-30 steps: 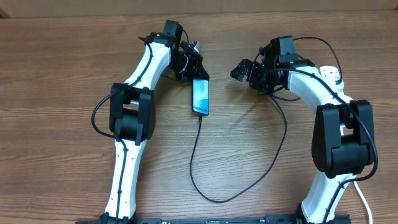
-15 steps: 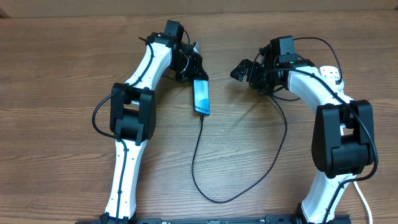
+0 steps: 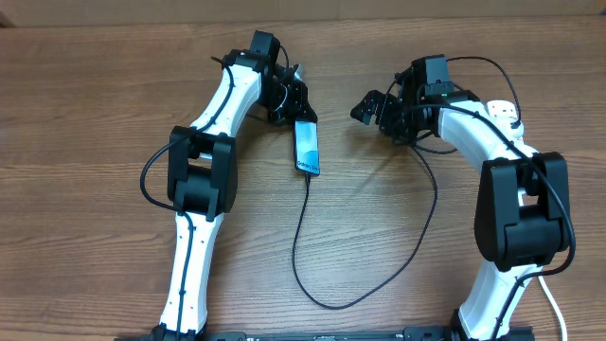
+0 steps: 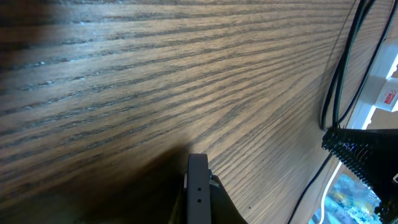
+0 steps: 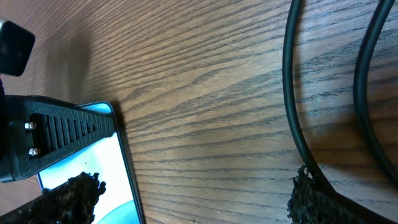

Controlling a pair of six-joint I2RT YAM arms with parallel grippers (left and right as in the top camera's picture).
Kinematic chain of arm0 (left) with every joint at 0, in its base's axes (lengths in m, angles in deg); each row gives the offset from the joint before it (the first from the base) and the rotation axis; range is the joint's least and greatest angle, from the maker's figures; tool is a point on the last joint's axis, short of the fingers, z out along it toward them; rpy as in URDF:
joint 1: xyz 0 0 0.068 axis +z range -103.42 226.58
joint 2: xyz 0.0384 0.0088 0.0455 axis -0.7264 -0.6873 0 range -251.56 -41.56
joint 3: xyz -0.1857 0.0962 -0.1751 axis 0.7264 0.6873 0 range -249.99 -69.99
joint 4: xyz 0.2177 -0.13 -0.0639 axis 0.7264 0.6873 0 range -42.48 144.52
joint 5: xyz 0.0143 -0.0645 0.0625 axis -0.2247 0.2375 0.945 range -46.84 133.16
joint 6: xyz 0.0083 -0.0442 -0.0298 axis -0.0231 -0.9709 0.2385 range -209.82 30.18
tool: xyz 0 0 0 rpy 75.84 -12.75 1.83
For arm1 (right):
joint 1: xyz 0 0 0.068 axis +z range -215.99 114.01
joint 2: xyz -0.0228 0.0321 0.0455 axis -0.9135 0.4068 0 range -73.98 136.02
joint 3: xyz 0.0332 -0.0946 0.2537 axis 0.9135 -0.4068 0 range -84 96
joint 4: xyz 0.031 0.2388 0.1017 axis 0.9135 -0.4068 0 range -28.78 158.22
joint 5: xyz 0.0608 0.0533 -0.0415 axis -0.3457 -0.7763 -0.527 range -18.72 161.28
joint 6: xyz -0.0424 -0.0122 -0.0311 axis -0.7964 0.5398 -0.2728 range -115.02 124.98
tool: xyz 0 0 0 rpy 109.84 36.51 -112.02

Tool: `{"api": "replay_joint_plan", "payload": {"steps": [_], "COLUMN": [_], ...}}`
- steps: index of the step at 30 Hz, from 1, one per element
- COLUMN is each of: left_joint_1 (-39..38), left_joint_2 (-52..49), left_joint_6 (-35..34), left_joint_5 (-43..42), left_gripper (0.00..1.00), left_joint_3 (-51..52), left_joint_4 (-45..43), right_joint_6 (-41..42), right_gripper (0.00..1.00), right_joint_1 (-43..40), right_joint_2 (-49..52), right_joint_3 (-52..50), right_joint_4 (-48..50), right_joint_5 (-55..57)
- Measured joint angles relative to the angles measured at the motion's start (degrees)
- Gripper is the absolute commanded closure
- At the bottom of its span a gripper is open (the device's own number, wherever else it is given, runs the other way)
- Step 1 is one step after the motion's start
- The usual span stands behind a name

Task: Plug charger to phone and switch on socket
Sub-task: 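Lay the phone flat on the table with the left gripper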

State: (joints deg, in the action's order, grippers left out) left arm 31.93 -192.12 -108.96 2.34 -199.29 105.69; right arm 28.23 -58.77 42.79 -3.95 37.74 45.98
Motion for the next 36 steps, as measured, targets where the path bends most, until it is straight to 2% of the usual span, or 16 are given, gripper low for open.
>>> {"api": "replay_joint_plan", "payload": {"steps": [8, 18, 36], "left_joint_1": [0.0, 0.0, 0.0], "left_joint_2": [0.0, 0.0, 0.0], "left_joint_6": [-0.04, -0.22, -0.22], "left_joint_5": [0.2, 0.35, -0.59], "left_gripper": [0.86, 0.85, 0.75], "left_joint_3": [0.0, 0.0, -0.02], "left_joint_4": [0.22, 0.81, 1.22], "right_joint_6": [-0.15, -0.2, -0.44], "right_gripper": [0.0, 0.0, 0.0], "right_joint_1": [0.0, 0.0, 0.0], "right_joint_2": [0.0, 0.0, 0.0], "right_joint_3": [0.0, 0.0, 0.0], "right_joint_4": [-0.02, -0.07, 0.0], "right_joint_5": [-0.02, 0.0, 0.02]}}
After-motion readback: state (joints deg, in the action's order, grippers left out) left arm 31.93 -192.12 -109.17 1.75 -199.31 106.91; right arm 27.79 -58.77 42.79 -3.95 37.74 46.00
